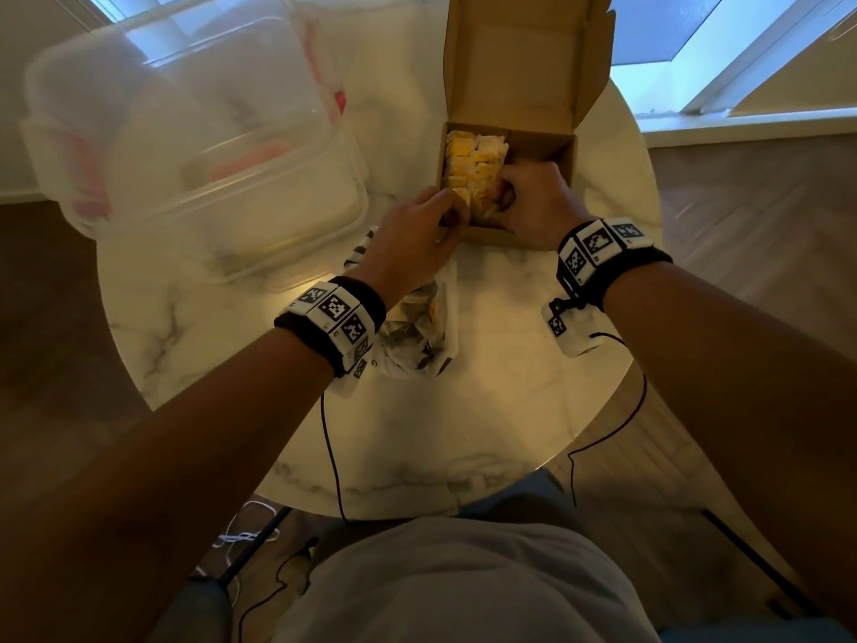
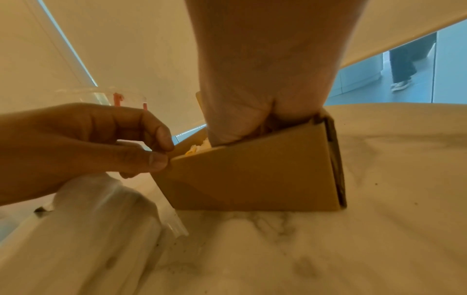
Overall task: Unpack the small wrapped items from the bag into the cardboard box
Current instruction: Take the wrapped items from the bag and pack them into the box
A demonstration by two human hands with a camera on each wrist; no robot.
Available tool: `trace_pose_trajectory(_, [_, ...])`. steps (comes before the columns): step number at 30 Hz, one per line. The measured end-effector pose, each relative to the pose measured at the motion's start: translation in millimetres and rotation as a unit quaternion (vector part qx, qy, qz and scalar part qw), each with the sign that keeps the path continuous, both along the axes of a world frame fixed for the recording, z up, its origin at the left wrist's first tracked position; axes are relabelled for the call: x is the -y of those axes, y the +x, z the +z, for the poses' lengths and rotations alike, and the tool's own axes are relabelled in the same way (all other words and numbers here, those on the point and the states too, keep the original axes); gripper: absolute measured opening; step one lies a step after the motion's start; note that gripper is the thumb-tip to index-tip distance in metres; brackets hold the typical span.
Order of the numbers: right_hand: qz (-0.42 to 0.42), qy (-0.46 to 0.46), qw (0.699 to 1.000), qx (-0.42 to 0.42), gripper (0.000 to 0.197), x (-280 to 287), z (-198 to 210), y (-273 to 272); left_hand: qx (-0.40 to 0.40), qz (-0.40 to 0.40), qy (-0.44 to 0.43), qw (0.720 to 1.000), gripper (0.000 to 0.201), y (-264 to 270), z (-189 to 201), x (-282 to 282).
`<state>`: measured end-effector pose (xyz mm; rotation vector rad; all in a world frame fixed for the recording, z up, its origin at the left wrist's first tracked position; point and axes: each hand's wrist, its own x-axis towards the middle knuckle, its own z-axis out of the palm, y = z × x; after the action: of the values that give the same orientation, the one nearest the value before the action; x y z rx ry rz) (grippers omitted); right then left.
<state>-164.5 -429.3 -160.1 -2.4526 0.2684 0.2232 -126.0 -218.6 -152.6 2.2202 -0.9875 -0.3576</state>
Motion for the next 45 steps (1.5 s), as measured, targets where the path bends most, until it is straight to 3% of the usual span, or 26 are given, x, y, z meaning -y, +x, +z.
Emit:
trace_pose_trajectory(9, [-0.032,0.022,0.999,0.011,0.016,-3.1,23.3,-8.1,0.049,0.011,-0.018,0.999,0.014,-5.8,13.9,-5.3])
trace_pose_trajectory(15, [-0.035,0.043,0.997,0.044,0.01,-18.8,49.5,-19.7,0.065,0.017,-0.051,0.996,0.014,-17.2,32.5,-37.9])
trace_pose_trajectory(19, [-0.009,0.081,0.994,0.068,0.008,-45.2,53.2,-38.0,0.017,0.049,0.0,0.999,0.013,-30.5,35.5,-73.6])
trace_pose_trajectory(23, [0.045,0.107,0.993,0.028,0.009,-78.4,48.4,-60.4,-0.007,0.031,0.081,0.996,0.013,-44.8,27.2,-104.1])
trace_pose_trajectory(27, [0.084,0.093,0.992,0.01,0.007,-110.8,35.8,-82.6,0.035,-0.014,0.128,0.991,0.023,-51.6,11.4,-114.4])
trace_pose_trajectory(31, [0.088,0.089,0.992,-0.03,0.007,-127.1,25.2,-100.8,0.079,0.025,0.179,0.98,0.031,-51.5,6.2,-109.0])
trace_pose_trajectory(35, [0.08,0.09,0.992,-0.044,0.006,-129.9,20.1,-113.3,0.111,0.045,0.202,0.972,0.024,-47.9,6.7,-105.4])
trace_pose_trajectory(41, [0.038,0.093,0.994,-0.039,0.012,-128.3,23.5,-117.1,0.11,0.047,0.143,0.982,0.017,-49.9,17.8,-111.4])
trace_pose_trajectory(45, [0.008,0.096,0.995,-0.021,0.027,-133.3,30.7,-111.1,0.034,0.039,0.078,0.996,0.018,-54.6,26.5,-119.1])
